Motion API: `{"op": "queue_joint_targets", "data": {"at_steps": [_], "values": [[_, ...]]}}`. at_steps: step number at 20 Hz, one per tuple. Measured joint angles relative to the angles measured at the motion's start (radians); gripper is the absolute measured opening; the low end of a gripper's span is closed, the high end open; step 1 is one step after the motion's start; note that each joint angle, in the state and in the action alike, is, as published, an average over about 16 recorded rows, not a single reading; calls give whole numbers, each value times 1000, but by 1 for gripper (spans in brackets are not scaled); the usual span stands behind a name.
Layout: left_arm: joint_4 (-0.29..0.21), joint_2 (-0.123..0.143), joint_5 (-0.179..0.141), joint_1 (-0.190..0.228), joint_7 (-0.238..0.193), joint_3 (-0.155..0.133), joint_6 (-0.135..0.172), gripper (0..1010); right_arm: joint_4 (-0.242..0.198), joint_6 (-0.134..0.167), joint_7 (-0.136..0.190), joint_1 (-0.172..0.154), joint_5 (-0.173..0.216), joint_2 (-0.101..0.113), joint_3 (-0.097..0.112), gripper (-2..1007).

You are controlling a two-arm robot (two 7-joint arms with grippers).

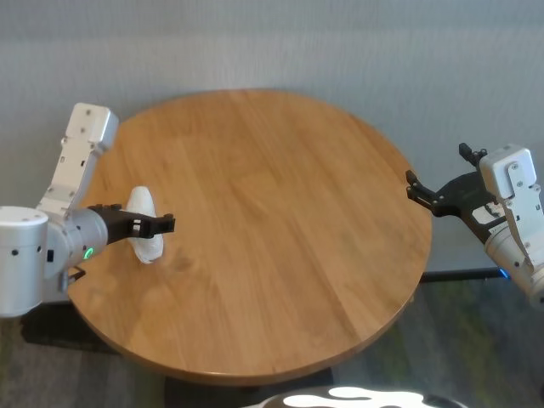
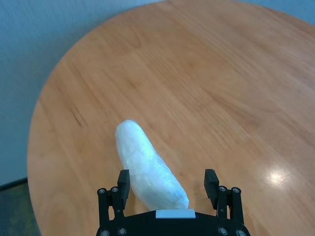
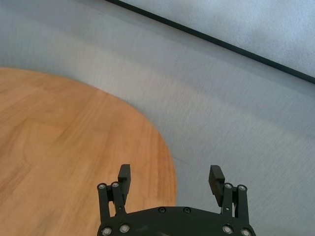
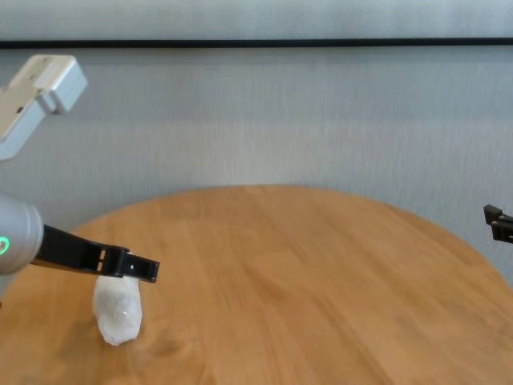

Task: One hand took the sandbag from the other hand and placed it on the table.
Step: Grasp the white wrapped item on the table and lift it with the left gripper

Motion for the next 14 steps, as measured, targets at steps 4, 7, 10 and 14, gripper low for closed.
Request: {"op": "queue_joint_targets", "data": {"at_steps": [4, 7, 10, 14], "values": [[11, -27, -2, -13, 12, -8, 29, 1000, 0, 0, 0, 0, 0, 0, 0, 1000], [18, -47, 0, -20, 27, -14, 52, 1000, 0, 0, 0, 0, 0, 0, 0, 1000], [27, -67, 6, -24, 49, -19, 73, 1000, 0, 0, 0, 0, 0, 0, 0, 1000], [42, -93, 21, -30, 76, -25, 93, 1000, 0, 0, 0, 0, 0, 0, 0, 1000]]}}
